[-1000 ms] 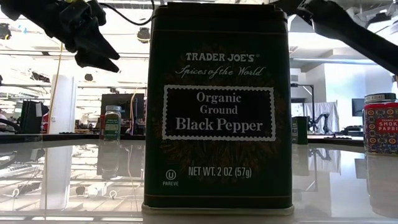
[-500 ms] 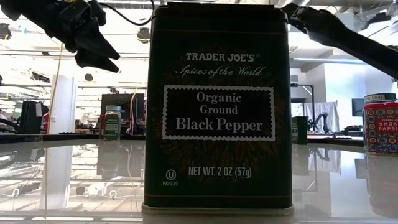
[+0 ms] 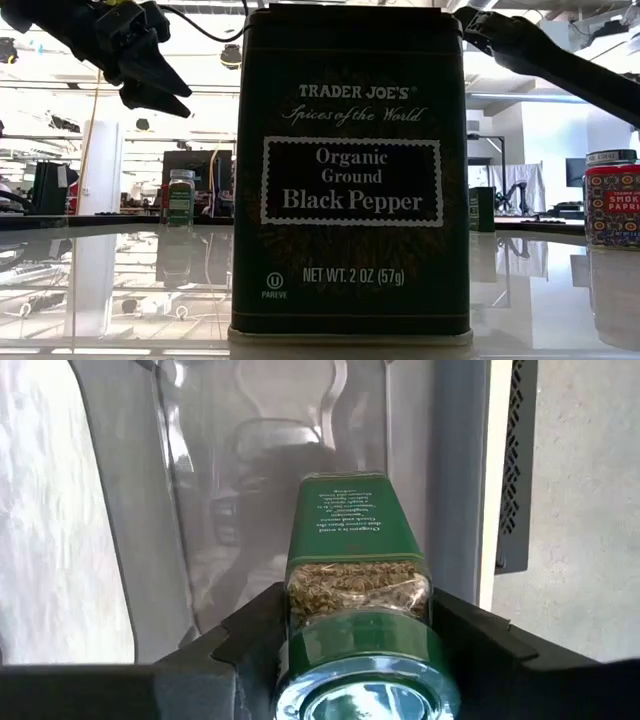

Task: Sort spices by type
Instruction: Put the green seasoning bottle into the top black bin

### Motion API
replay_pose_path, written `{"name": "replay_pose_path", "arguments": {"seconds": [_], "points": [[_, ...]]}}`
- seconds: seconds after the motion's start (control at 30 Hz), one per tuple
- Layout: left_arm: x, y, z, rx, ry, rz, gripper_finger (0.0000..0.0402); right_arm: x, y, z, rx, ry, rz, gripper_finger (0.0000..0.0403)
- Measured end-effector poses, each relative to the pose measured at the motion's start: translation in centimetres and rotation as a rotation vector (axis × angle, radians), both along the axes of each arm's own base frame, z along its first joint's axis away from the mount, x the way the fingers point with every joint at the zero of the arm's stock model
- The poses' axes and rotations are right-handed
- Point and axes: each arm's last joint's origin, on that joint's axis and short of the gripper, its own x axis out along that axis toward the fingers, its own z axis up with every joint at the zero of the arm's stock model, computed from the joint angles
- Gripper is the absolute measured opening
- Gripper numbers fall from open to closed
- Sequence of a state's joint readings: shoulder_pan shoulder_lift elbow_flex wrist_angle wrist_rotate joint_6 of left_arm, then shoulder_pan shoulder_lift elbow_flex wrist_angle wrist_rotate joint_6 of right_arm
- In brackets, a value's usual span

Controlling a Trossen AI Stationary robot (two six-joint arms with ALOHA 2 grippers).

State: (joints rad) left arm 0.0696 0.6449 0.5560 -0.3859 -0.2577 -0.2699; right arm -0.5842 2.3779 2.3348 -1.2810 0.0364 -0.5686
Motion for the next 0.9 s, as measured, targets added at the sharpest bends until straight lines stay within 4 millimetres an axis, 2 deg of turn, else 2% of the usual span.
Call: {"name": "replay_pose_path", "arguments": {"seconds": [0.63,0.9], "points": [[0.0,0.0,0.0,-0.004,0.0,0.001,0.029,-0.6,-0.4,-0.1,0.016,0.028,-0.007,0.0241],[0.0,0.0,0.0,-0.002,0.001,0.0,0.029,-1.1,-0.9,-0.1,0.019,0.034,-0.021,0.0264]]}}
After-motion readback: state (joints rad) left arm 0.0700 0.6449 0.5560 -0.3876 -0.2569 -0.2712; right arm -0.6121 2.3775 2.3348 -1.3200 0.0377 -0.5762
